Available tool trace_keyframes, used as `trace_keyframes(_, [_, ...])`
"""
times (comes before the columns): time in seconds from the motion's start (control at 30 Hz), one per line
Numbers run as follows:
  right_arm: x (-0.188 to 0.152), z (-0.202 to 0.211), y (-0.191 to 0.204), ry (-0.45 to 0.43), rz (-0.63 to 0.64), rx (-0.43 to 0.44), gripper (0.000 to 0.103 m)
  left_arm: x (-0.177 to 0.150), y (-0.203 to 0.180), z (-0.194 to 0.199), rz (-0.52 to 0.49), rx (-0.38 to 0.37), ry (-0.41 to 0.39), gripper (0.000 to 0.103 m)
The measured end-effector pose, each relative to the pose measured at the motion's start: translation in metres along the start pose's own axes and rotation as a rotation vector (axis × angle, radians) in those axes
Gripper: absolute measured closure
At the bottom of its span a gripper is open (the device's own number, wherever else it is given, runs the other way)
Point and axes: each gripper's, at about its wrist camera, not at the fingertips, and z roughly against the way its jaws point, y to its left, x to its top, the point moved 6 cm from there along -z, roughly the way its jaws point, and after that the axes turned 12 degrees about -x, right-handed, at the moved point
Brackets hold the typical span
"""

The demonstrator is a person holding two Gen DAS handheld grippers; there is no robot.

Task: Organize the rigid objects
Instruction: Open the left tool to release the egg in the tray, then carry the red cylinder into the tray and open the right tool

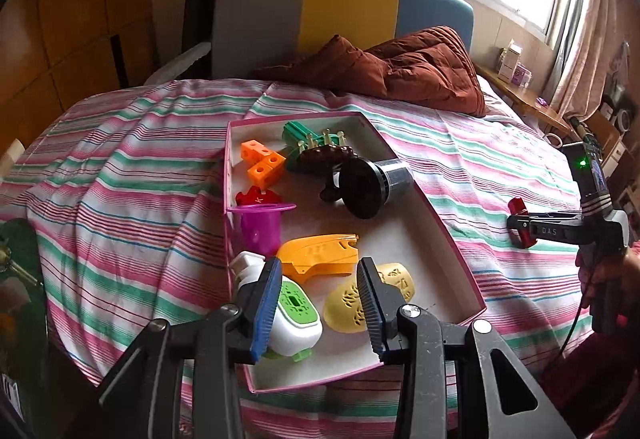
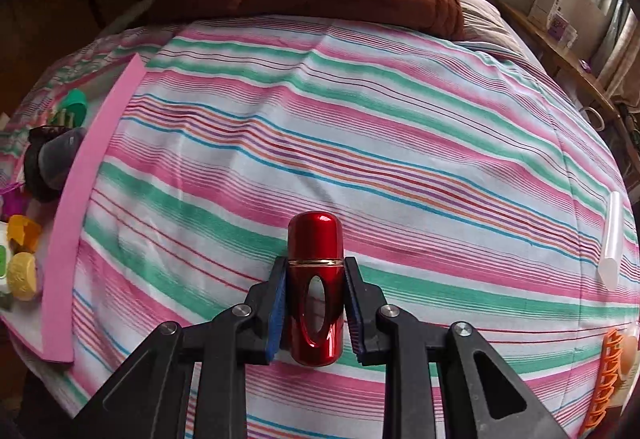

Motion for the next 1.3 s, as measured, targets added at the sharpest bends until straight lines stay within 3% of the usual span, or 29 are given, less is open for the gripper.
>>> trace_keyframes(0.23, [0.021, 0.048, 0.055, -0.118, 0.029, 0.184, 0.077, -0.002, 0.007, 0.005, 0.017, 0.004, -0.011, 0.063])
trace_keyframes(0.53, [0.043, 0.108, 0.172, -0.221, 0.339, 0.367, 0.077, -0.003, 0.031, 0.012, 0.072, 0.032, -0.028, 0.063])
trace_keyframes(0.7, [0.042, 0.102, 0.226, -0.184, 0.501, 0.395, 0.077, -0.006, 0.043, 0.015, 0.098, 0.048, -0.031, 0.062])
trace_keyframes(0.8, [0.044, 0.089, 0.245, -0.163, 0.549, 0.361, 0.077, -0.006, 0.048, 0.016, 0.110, 0.059, -0.035, 0.053])
trace_keyframes(1.0, [0.041, 0.065, 0.254, -0.121, 0.539, 0.339, 0.077, -0.009, 0.055, 0.015, 0.130, 0.073, -0.028, 0.052])
trace_keyframes(1.1, [0.040, 0.064, 0.252, -0.119, 0.510, 0.347, 0.076, -0.010, 0.056, 0.015, 0.138, 0.079, -0.024, 0.044])
trace_keyframes(1.3, [0.037, 0.068, 0.248, -0.115, 0.436, 0.356, 0.065, -0.007, 0.056, 0.020, 0.142, 0.100, -0.040, 0.036])
